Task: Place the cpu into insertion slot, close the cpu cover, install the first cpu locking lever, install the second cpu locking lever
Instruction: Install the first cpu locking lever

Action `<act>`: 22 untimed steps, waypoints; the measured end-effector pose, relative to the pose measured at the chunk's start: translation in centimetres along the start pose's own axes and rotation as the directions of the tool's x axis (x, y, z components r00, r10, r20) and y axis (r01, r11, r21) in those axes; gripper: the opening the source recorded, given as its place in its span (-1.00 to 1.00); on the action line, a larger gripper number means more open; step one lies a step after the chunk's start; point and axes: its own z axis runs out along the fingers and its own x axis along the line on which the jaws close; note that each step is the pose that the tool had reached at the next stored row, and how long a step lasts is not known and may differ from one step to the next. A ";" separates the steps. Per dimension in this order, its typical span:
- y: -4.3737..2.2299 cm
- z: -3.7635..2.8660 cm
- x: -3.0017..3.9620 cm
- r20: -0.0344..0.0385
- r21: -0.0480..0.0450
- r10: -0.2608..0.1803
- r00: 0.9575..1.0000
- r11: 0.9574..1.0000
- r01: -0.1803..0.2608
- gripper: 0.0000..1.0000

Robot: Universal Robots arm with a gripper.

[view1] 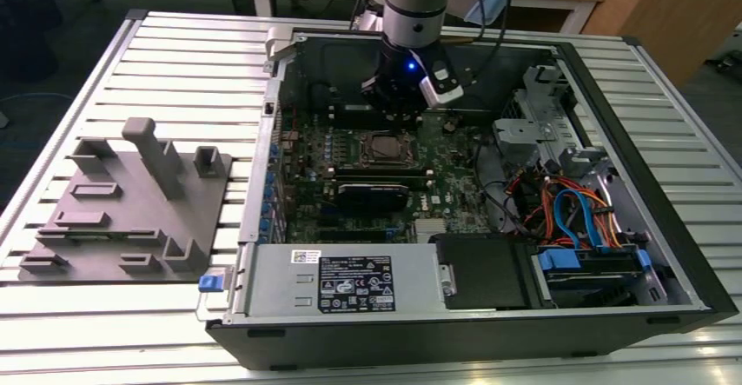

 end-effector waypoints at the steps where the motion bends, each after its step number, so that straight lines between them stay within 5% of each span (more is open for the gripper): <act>1: 0.00 0.00 0.00 0.000 0.000 0.000 1.000 1.000 0.000 -0.80; 22: -0.01 -0.15 0.00 0.000 0.002 0.000 1.000 1.000 0.000 -0.80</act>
